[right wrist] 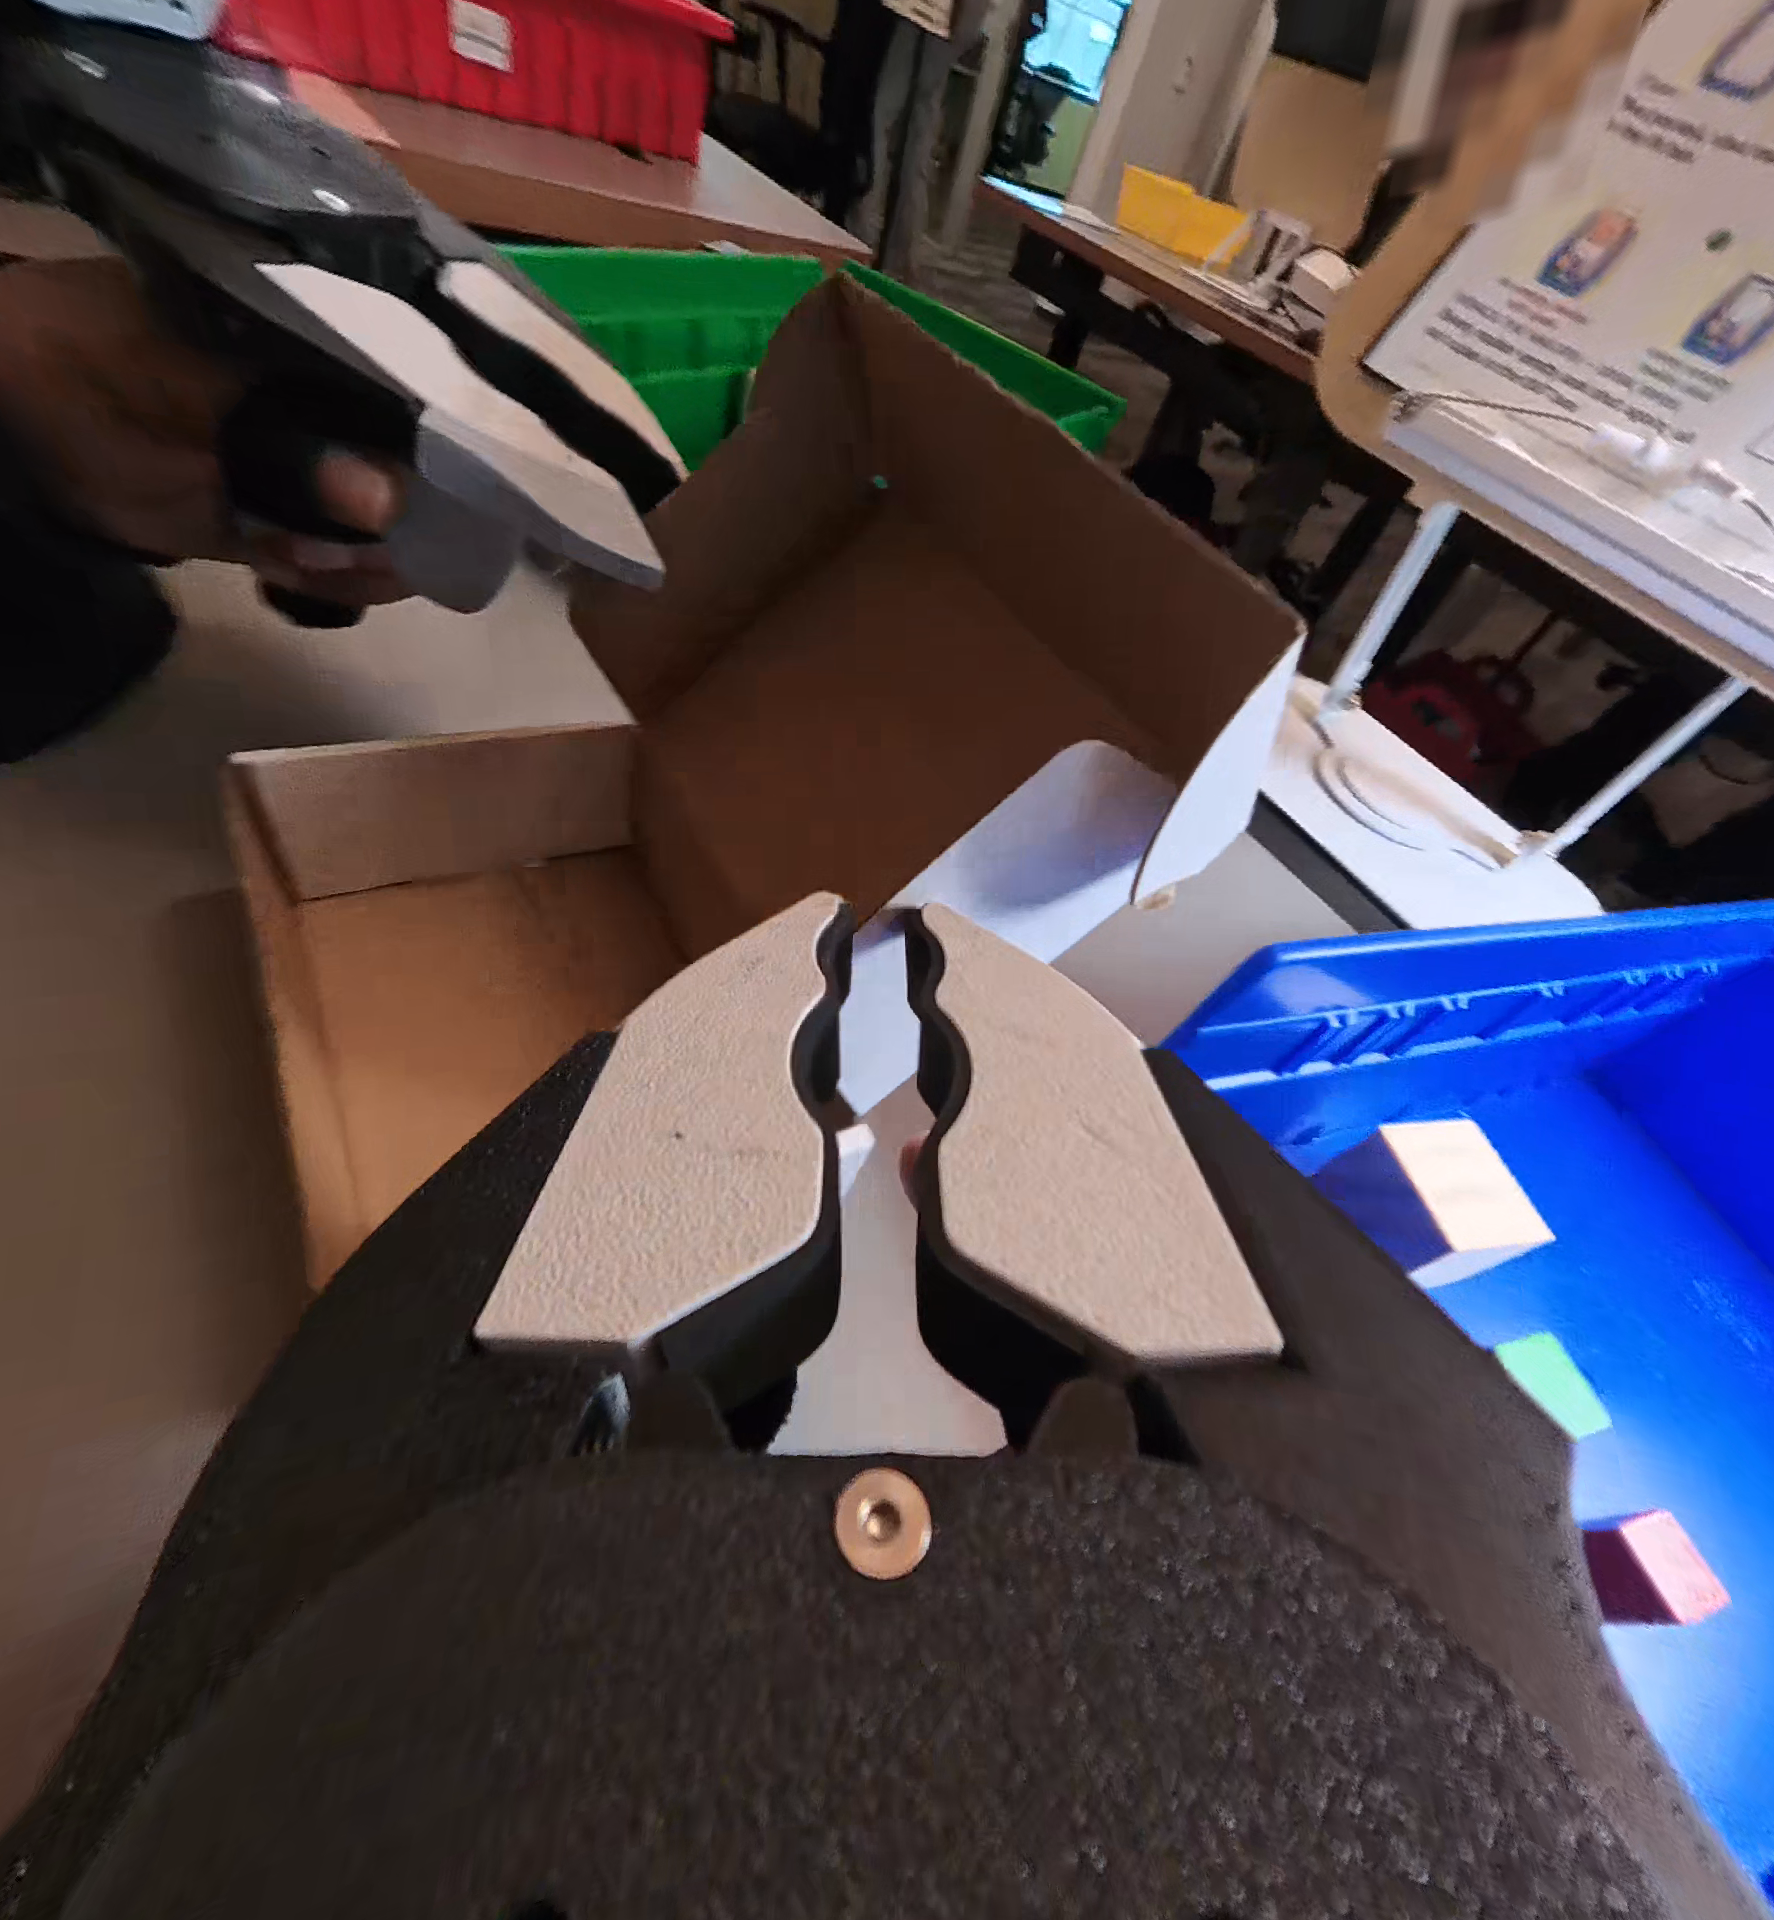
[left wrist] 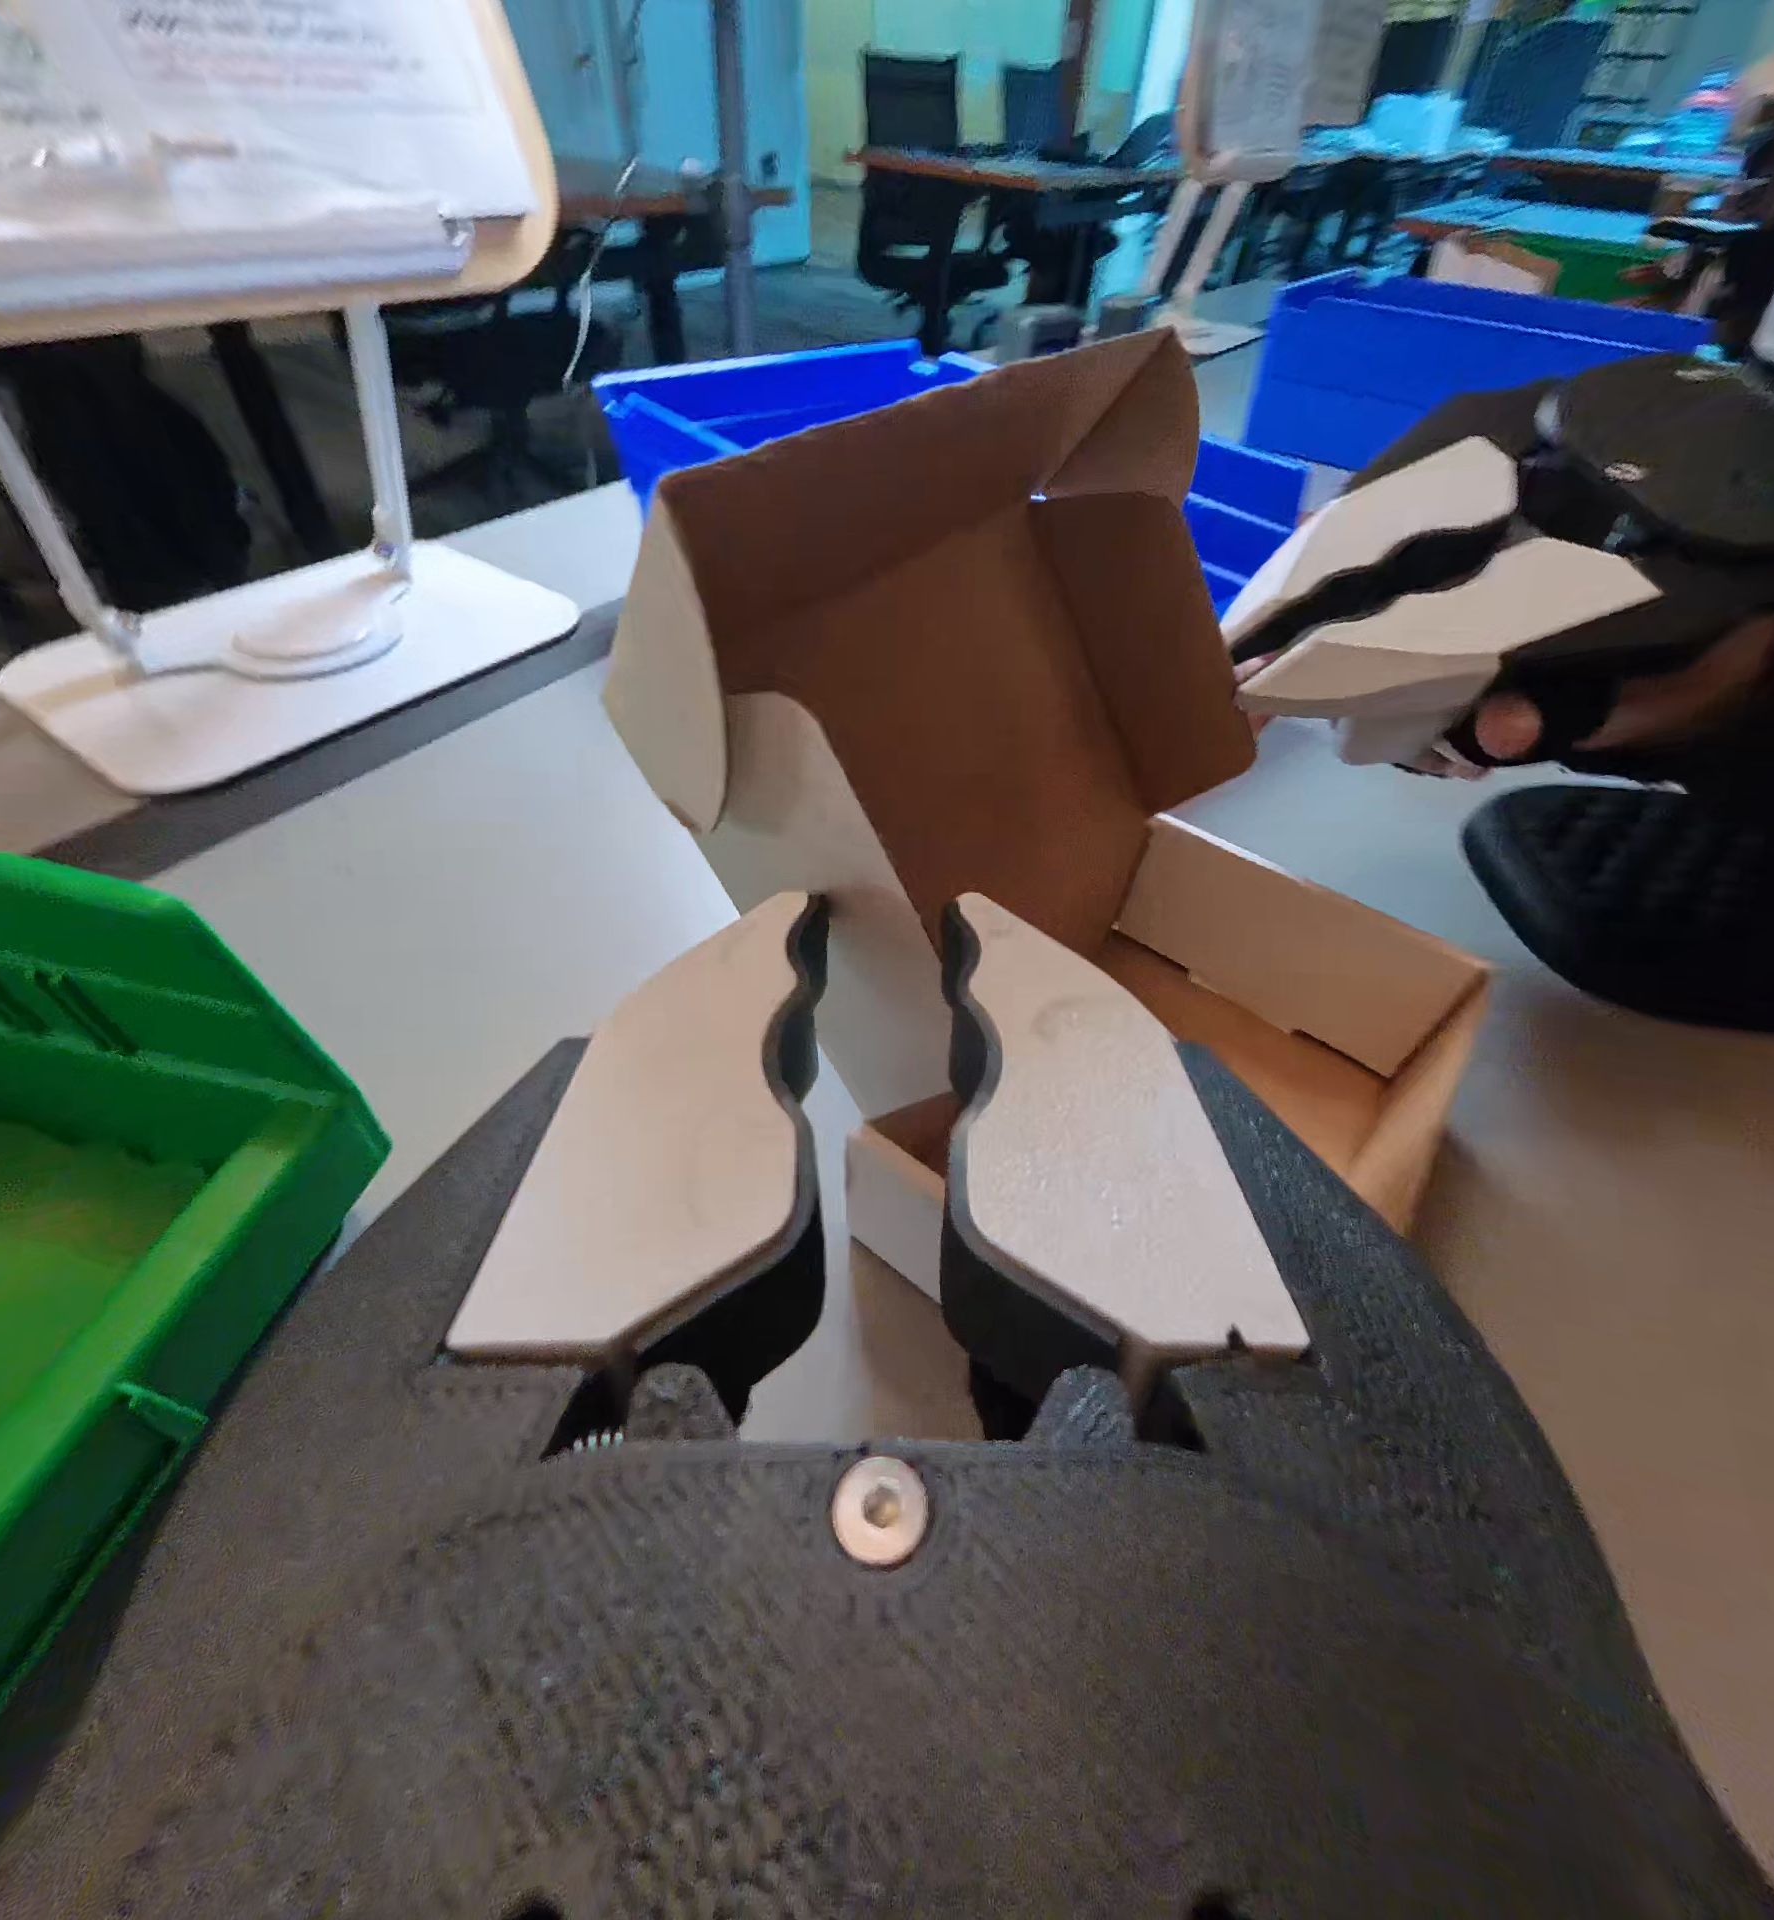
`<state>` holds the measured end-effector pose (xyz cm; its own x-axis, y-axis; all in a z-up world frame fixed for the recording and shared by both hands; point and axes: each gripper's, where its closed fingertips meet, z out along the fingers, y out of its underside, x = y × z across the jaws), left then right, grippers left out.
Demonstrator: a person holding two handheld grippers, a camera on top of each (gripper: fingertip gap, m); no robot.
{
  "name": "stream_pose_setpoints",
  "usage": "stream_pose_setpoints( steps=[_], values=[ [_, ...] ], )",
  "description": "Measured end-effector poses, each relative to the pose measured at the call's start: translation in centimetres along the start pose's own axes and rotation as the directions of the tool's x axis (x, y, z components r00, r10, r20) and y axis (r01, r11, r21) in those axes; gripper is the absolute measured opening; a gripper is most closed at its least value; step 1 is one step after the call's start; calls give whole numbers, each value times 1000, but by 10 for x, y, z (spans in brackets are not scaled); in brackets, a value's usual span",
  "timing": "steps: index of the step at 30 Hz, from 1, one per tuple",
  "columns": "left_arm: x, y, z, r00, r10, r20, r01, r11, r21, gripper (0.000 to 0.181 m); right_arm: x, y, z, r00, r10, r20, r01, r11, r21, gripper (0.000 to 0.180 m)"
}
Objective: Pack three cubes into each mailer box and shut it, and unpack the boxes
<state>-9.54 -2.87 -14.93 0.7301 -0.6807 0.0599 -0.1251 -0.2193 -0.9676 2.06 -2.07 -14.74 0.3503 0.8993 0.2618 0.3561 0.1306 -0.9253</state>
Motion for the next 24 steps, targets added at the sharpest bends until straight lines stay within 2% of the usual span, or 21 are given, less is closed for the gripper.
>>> stream_pose_setpoints(
  steps=[5, 10, 12, 14, 17, 20, 24],
  values=[
    [36, 13, -25, 982, 107, -153, -103, 994, 33, 17, -42, 12, -23, 988, -29, 154, 30, 1000, -7, 4],
    [59, 44, -37, 957, 157, -243, -181, 980, -83, 17, -63, 34, -36, 971, -31, 236, 51, 996, -80, 6],
    [60, 58, -40, 956, 126, -266, -174, 971, -166, 24, -60, 37, -42, 972, -39, 233, 63, 994, -94, 8],
    [57, 60, -45, 963, 123, -238, -167, 970, -176, 36, -58, 36, -50, 973, -46, 225, 70, 993, -98, 12],
    [50, 52, -54, 968, 178, -175, -203, 970, -137, 46, -49, 32, -61, 982, -116, 152, 133, 986, -103, 28],
    [44, 35, -60, 938, 344, -53, -347, 935, -76, 53, -42, 25, -63, 963, -266, 30, 268, 955, -124, 49],
    [61, 10, -61, 843, 536, 40, -535, 844, -26, 54, -50, -8, -63, 852, -510, -119, 503, 860, -88, 51]
  ],
)
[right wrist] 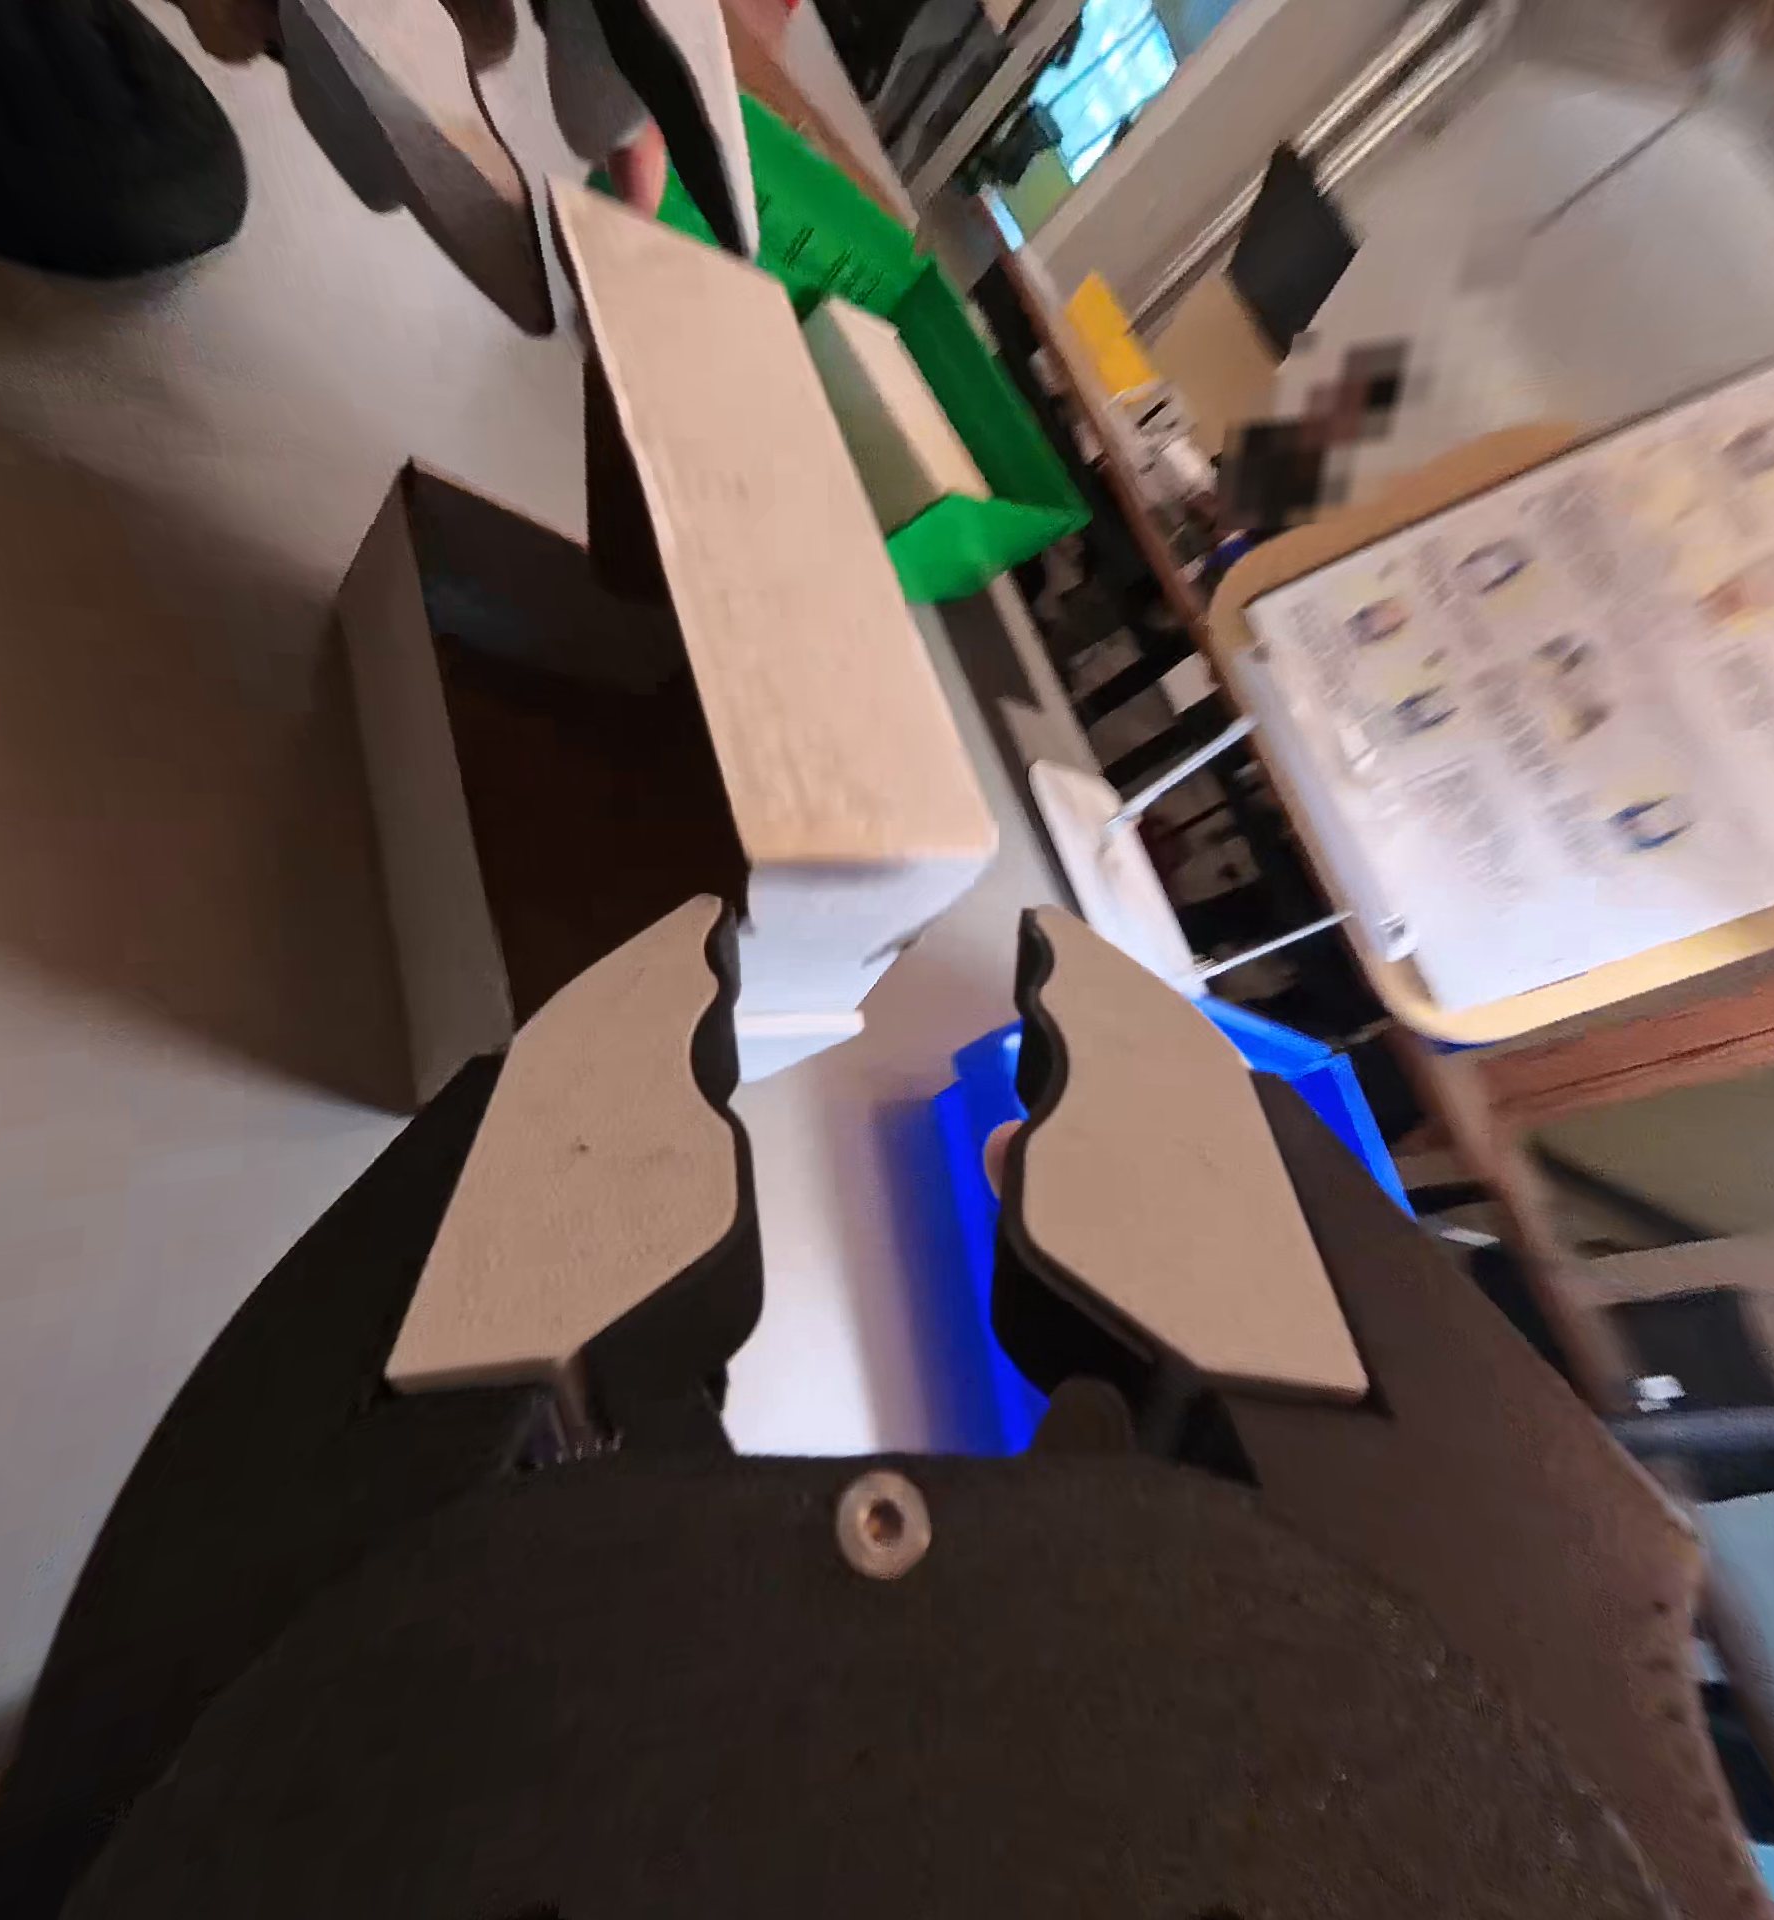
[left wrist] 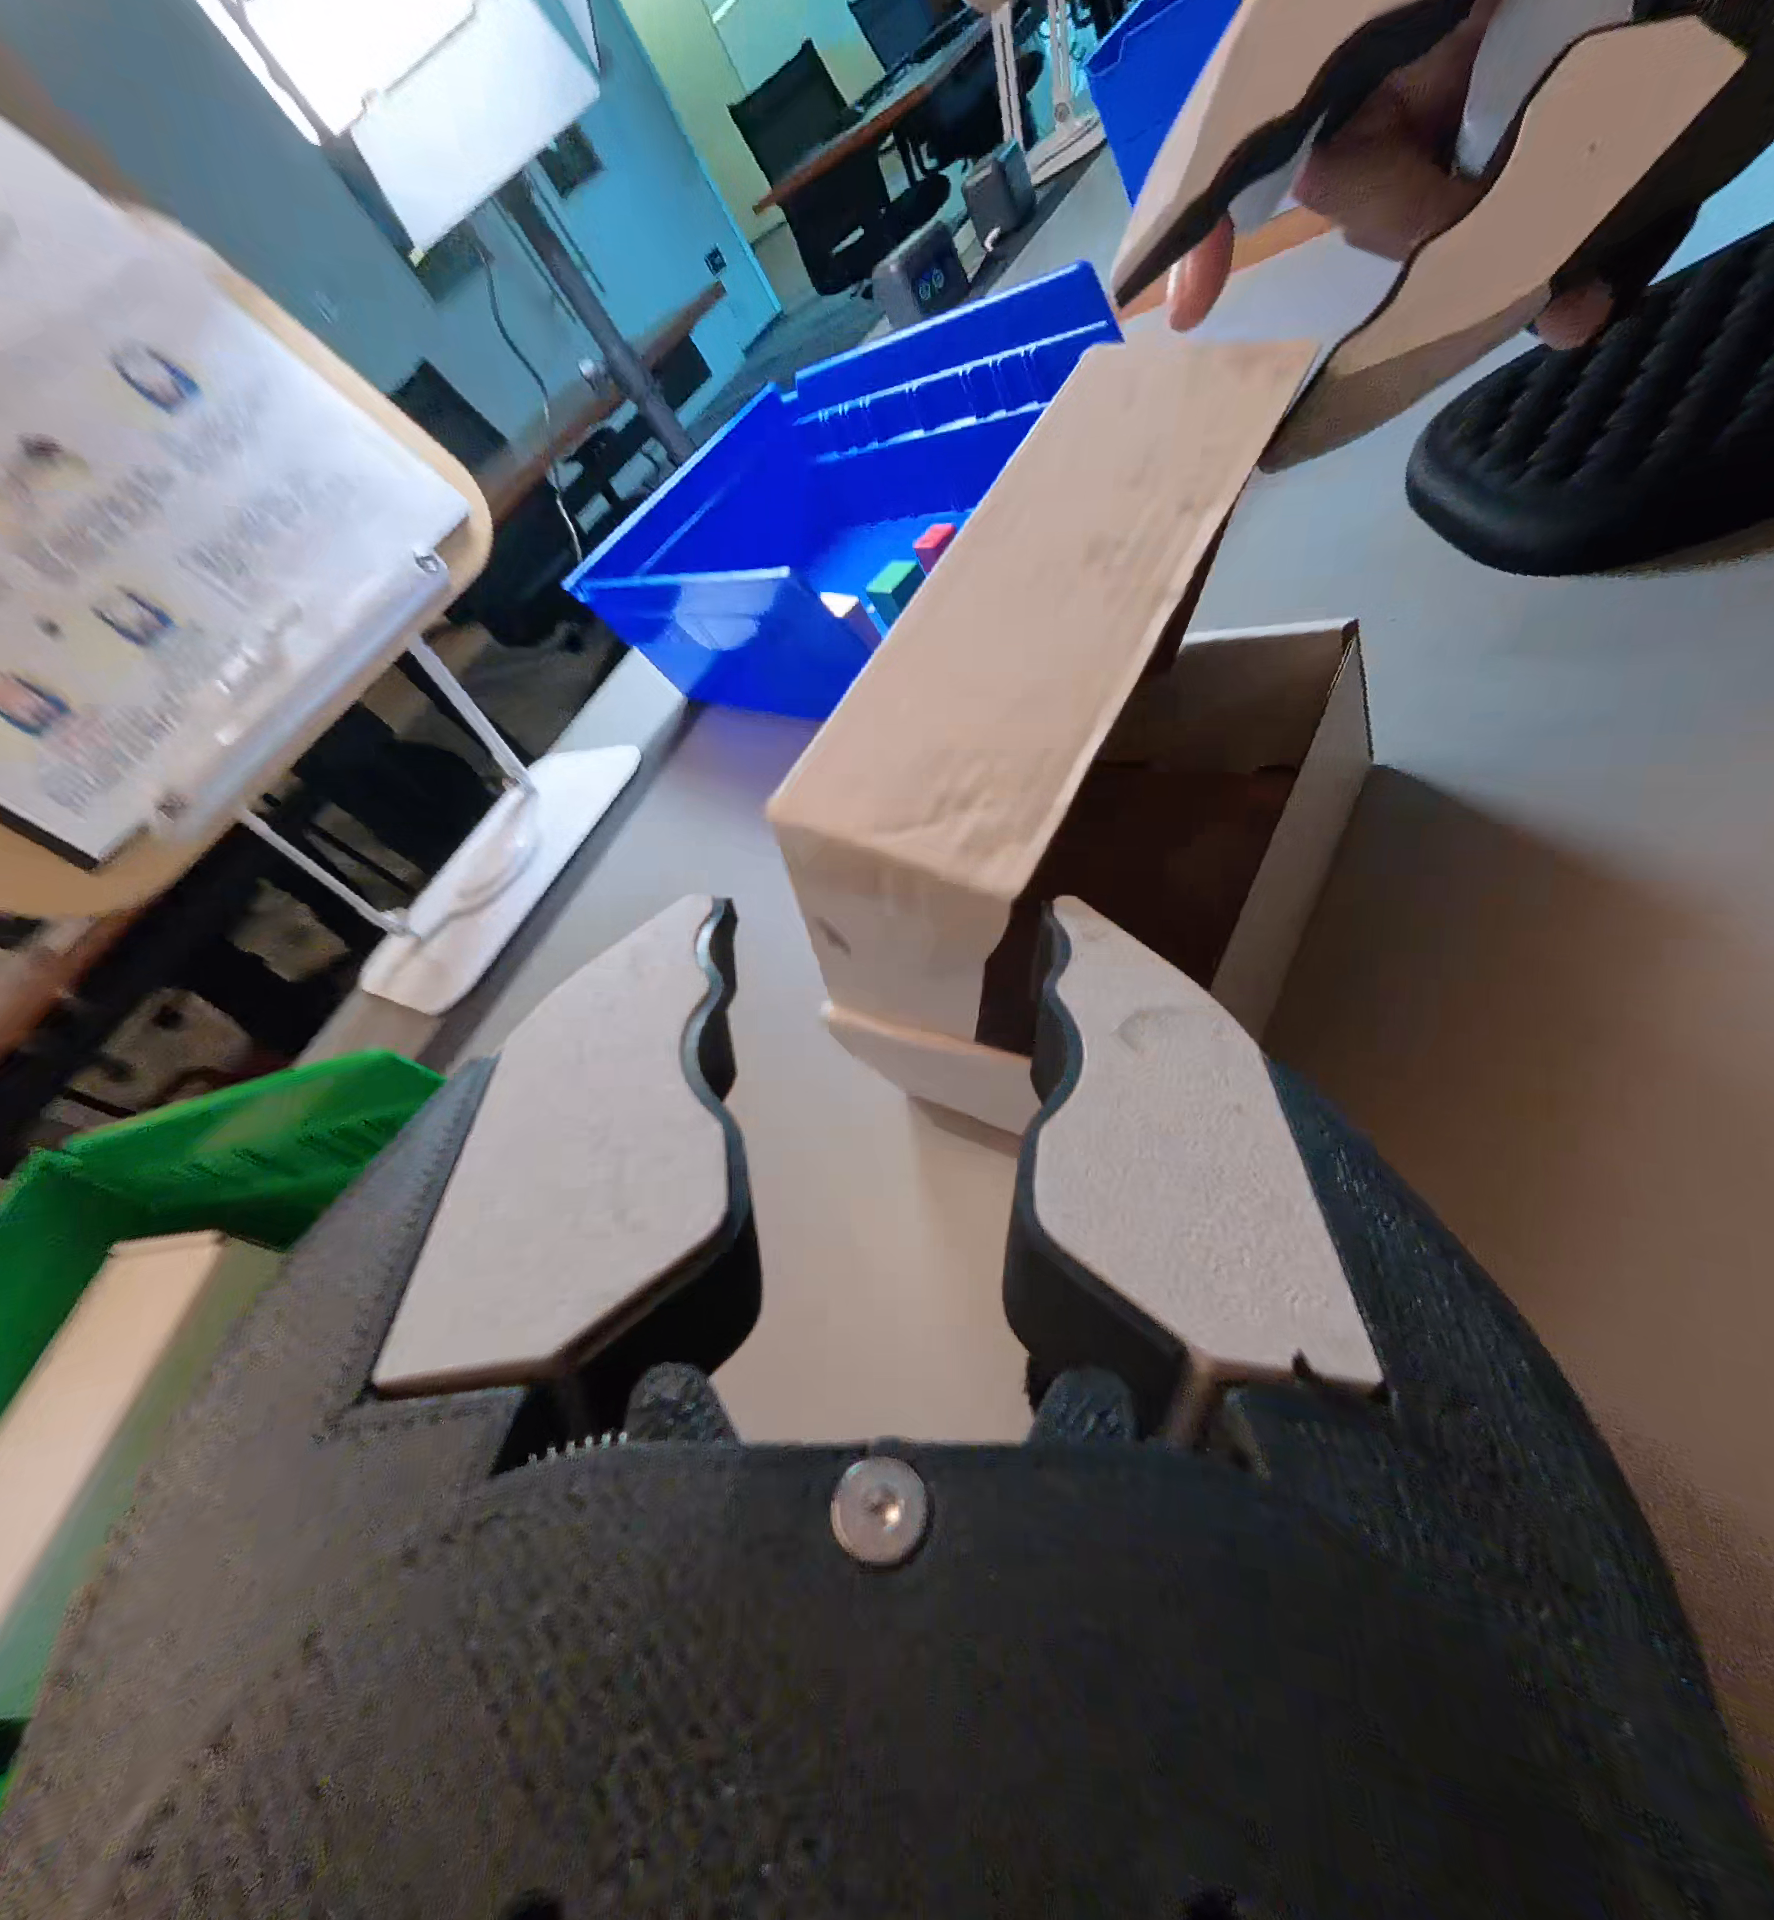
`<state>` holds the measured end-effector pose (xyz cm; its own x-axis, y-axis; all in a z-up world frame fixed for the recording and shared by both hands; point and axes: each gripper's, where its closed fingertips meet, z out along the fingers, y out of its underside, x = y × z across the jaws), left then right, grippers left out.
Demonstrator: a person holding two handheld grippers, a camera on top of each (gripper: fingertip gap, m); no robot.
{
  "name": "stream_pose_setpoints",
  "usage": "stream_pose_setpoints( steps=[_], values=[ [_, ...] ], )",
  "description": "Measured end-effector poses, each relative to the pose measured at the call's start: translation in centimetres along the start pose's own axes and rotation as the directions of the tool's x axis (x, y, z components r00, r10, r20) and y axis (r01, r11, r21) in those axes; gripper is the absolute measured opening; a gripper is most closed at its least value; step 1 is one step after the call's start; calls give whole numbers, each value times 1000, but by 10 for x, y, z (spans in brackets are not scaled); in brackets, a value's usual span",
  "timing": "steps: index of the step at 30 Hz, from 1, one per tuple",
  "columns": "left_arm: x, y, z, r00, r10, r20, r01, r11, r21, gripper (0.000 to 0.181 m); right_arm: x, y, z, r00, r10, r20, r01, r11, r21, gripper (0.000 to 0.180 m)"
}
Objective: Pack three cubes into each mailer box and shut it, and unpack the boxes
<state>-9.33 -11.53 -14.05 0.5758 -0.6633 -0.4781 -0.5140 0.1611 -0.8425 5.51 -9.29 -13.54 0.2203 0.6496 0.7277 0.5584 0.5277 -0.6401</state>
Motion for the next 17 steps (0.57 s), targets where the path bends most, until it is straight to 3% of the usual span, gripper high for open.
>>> stream_pose_setpoints(
  steps=[4, 6, 12, 17],
  values=[
    [11, -8, 4, 997, 69, 19, -68, 997, -20, 35, -9, -16, 0, 996, -92, -4, 91, 996, -12, 26],
    [16, -3, 4, 999, 45, -7, -46, 998, -50, 33, -15, -12, 0, 992, -123, 6, 123, 992, -26, 25],
    [55, 24, -4, 949, -238, -208, 185, 951, -248, 28, -57, -3, -8, 958, 130, 255, -118, 991, -64, 17],
    [76, 41, -3, 798, -529, -290, 404, 825, -394, 25, -81, 13, -5, 874, 316, 369, -257, 945, -200, 18]
  ],
)
